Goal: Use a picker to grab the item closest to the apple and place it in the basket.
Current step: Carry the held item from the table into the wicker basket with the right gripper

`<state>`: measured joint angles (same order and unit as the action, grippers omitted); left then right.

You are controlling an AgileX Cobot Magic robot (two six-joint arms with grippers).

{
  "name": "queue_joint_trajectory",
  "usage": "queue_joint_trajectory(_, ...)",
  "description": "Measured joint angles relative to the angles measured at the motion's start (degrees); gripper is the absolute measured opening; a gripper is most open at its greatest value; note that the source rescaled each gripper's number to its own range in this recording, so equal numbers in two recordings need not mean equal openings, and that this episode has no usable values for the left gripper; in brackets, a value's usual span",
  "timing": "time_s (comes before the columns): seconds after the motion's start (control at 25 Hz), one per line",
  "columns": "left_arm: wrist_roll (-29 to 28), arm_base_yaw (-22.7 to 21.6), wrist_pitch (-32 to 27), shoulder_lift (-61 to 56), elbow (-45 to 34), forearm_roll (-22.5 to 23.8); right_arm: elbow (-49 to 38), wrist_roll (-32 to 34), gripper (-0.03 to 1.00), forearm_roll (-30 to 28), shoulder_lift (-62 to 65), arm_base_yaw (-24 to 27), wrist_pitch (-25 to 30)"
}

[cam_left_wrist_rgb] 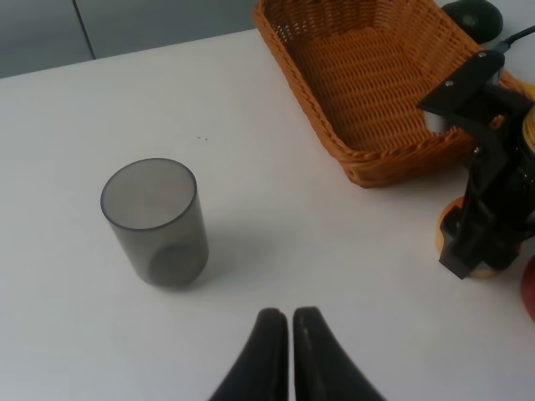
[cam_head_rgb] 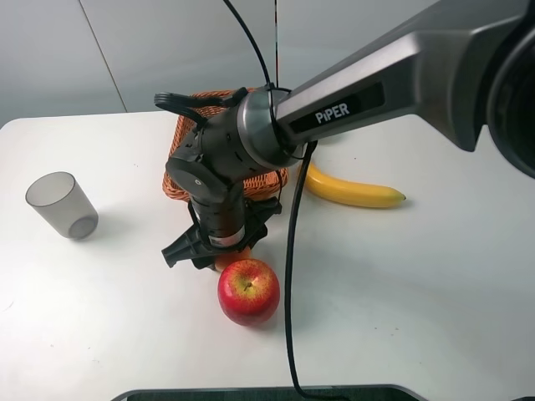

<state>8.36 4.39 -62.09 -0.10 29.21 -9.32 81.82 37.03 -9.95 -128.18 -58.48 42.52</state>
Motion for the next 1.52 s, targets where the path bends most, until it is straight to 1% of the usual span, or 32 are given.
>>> queue_joint_trajectory(0.28,0.1,0.0,0.0,0.0,0.0,0.0,0.0,-0.1,0.01,0.0,1.9,0.0,0.0)
queue_joint_trajectory(0.48,0.1,0.0,0.0,0.0,0.0,0.0,0.0,-0.4,0.01,0.5,6.3,0.0,1.8)
queue_joint_trajectory(0.68,0.1,0.0,0.0,0.0,0.0,0.0,0.0,-2.4,0.01,2.7,10.1,0.0,3.8)
queue_joint_trajectory(0.88,0.1,0.0,0.0,0.0,0.0,0.0,0.0,-4.1,0.01,3.3,14.1,0.2,4.0)
queue_joint_trajectory(1.04,0.1,0.0,0.0,0.0,0.0,0.0,0.9,-5.2,0.01,3.1,16.2,2.5,4.1)
queue_joint_trajectory(1.2,0.1,0.0,0.0,0.0,0.0,0.0,3.1,-8.0,0.01,2.6,16.3,5.6,4.1)
queue_joint_trajectory(1.36,0.1,0.0,0.0,0.0,0.0,0.0,4.8,-11.1,0.01,3.2,16.4,9.0,1.3)
queue_joint_trajectory(1.52,0.1,0.0,0.0,0.0,0.0,0.0,5.0,-12.9,0.01,4.4,16.4,12.3,-4.2)
